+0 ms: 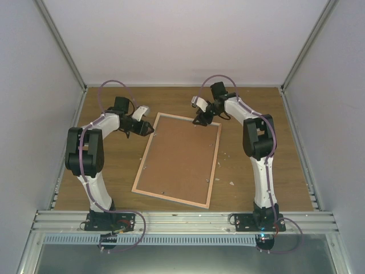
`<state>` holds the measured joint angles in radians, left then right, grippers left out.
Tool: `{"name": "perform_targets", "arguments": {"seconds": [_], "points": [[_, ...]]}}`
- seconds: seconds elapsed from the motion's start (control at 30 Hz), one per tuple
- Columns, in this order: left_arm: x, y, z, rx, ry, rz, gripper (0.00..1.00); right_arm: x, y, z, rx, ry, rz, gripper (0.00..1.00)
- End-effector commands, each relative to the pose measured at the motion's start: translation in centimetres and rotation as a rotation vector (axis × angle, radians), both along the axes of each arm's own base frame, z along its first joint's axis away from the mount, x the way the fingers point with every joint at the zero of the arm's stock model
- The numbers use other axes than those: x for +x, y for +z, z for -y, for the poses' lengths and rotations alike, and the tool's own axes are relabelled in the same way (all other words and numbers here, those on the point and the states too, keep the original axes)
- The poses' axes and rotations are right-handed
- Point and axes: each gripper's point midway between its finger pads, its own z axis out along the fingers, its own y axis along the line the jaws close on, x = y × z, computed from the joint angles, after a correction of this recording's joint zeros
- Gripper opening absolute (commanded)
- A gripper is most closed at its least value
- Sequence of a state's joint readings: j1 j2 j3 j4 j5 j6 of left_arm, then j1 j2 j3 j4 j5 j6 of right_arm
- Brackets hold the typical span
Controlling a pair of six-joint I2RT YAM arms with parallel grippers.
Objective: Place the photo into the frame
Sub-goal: Install the photo frame at the center of the board.
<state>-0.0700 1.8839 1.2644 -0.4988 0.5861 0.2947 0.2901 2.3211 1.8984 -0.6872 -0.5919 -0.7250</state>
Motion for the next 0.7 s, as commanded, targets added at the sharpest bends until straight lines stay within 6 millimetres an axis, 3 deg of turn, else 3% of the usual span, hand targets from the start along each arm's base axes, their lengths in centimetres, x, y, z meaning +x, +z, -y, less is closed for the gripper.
{"name": "perform_targets", "arguments": {"seconds": [0.0,0.17,0.3,0.5,0.67], "points": [[0.0,-1.1,0.0,-0.002,0.013,0.014,0.58,-0.4,-1.4,0.1,-0.041,-0.061,-0.030,0.67],[-0.1,-2.2,0.1,0.007,0.014,0.006,0.58,-0.6,-3.1,0.0,-0.085,-0.109,-0.054,0.65],[-0.3,-2.8,0.0,0.020,0.022,0.004,0.58,-0.5,-4.3,1.0,-0.144,-0.146,-0.057,0.58],[0.0,-4.0,-1.0,0.079,0.048,0.004,0.58,-0.4,-4.0,2.4,-0.156,-0.163,-0.060,0.48],[0.5,-4.5,-1.3,0.104,0.059,0.005,0.57,-0.4,-4.2,3.6,-0.166,-0.173,-0.083,0.51]]}}
